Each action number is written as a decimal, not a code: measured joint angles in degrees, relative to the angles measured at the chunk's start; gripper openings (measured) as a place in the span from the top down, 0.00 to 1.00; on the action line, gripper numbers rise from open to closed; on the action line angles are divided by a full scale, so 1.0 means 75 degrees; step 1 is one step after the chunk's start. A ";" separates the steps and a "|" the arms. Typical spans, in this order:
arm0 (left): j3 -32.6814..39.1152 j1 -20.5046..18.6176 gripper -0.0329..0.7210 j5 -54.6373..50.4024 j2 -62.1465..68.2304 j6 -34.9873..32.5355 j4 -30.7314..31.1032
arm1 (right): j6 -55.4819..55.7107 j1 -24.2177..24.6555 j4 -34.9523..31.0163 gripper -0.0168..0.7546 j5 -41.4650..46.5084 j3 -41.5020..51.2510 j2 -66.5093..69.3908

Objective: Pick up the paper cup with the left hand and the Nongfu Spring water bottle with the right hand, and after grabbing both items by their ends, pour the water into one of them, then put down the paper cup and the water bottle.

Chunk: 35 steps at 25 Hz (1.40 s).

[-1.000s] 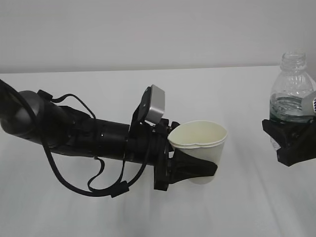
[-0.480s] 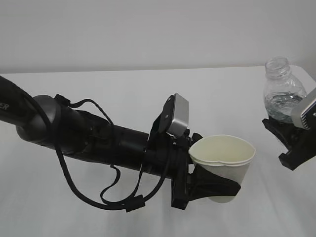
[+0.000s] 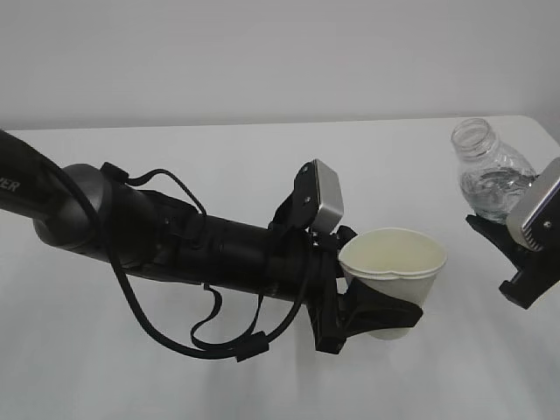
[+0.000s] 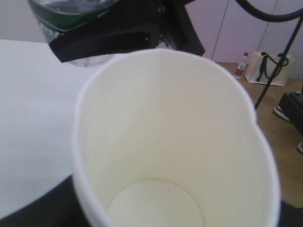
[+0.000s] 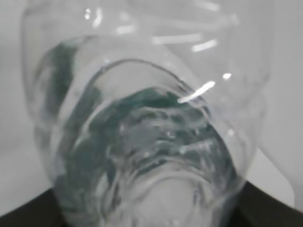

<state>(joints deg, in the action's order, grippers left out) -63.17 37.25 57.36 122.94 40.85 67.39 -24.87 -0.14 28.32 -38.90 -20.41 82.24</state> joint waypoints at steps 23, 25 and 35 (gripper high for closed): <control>0.0000 0.0000 0.39 -0.0104 0.0000 0.0088 0.0286 | -0.2369 0.0000 0.0028 0.43 -0.0041 0.0000 0.0000; 0.0000 0.0000 0.39 -0.0104 0.0000 0.0088 0.0300 | -0.2517 0.0000 0.0028 0.43 -0.0047 0.0000 0.0000; 0.0000 0.0000 0.39 -0.0104 0.0000 0.0088 0.0300 | -0.3367 0.0000 0.0045 0.43 -0.0178 0.0000 0.0000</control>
<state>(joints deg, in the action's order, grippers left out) -63.17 37.25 56.58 122.94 41.51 69.64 -50.13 -0.14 28.65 -40.23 -20.41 82.24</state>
